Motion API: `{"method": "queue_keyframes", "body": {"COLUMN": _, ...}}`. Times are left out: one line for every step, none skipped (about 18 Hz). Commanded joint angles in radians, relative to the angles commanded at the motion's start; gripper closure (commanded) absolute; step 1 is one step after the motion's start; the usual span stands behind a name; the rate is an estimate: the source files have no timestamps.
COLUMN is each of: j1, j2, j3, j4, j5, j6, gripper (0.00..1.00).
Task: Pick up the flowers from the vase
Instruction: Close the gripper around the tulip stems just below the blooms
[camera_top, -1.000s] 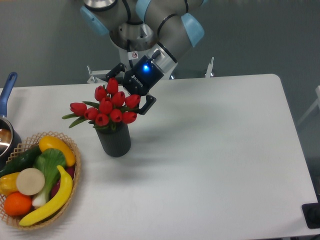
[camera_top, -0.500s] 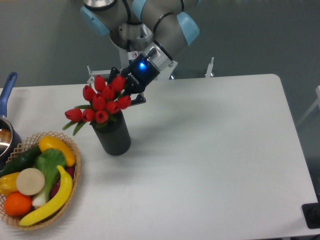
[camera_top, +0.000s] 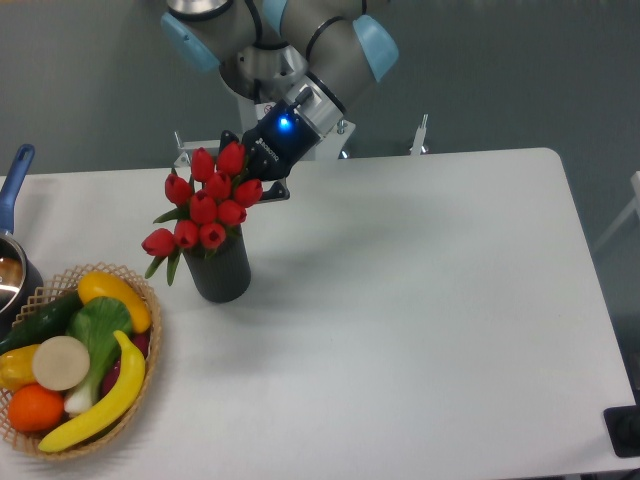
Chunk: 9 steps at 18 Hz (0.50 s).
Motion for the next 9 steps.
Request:
{"method": "queue_keyframes", "body": {"j1": 0.002, "j2": 0.003, "j3": 0.000, "j4": 0.002, "j5": 0.000, "j6": 0.000, "gripper": 1.00}}
{"method": "queue_keyframes", "body": {"j1": 0.002, "j2": 0.009, "j3": -0.002, "j4": 0.000, "j5": -0.002, "j6": 0.000, "gripper": 1.00}}
{"method": "queue_keyframes", "body": {"j1": 0.002, "j2": 0.015, "j3": -0.003, "j4": -0.002, "j5": -0.003, "j6": -0.006, "gripper": 1.00}}
{"method": "queue_keyframes", "body": {"j1": 0.002, "j2": 0.020, "j3": -0.002, "j4": 0.000, "j5": -0.011, "j6": -0.014, "gripper": 1.00}}
{"method": "queue_keyframes", "body": {"j1": 0.008, "j2": 0.028, "j3": -0.002, "j4": 0.000, "j5": -0.027, "j6": -0.023, "gripper": 1.00}}
{"method": "queue_keyframes", "body": {"j1": 0.018, "j2": 0.035, "j3": -0.002, "j4": -0.002, "j5": -0.044, "j6": -0.031, "gripper": 1.00}}
{"method": "queue_keyframes", "body": {"j1": 0.026, "j2": 0.044, "j3": -0.002, "j4": -0.002, "j5": -0.060, "j6": -0.040, "gripper": 1.00}}
{"method": "queue_keyframes", "body": {"j1": 0.031, "j2": 0.052, "j3": -0.002, "j4": -0.002, "j5": -0.070, "j6": -0.054, "gripper": 1.00}}
{"method": "queue_keyframes", "body": {"j1": 0.038, "j2": 0.058, "j3": 0.003, "j4": 0.000, "j5": -0.081, "j6": -0.072, "gripper": 1.00}}
